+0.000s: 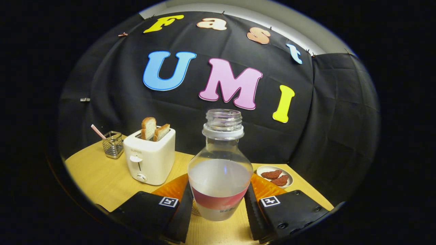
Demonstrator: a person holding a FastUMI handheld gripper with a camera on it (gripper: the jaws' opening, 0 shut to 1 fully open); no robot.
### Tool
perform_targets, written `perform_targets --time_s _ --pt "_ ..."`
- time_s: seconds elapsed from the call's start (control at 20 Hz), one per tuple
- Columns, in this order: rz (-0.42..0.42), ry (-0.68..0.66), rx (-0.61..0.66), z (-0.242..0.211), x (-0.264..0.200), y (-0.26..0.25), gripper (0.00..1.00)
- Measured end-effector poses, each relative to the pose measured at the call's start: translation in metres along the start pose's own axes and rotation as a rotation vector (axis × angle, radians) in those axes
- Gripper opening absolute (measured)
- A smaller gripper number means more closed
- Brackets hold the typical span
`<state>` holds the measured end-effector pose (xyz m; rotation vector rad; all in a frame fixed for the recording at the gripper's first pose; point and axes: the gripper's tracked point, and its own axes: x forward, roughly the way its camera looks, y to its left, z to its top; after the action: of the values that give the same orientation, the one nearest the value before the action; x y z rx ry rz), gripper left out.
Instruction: Take the bottle from table, then pour the juice into the cup, finally place the bottle on the coaster
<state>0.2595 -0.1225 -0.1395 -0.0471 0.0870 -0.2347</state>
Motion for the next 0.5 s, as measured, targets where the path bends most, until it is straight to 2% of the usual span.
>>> perform_targets --time_s 0.2,0.5 --pt "-0.020 0.041 0.061 -0.037 0.037 0.008 0.73" --pt "-0.043 0.039 0.130 -0.048 0.066 0.007 0.73"
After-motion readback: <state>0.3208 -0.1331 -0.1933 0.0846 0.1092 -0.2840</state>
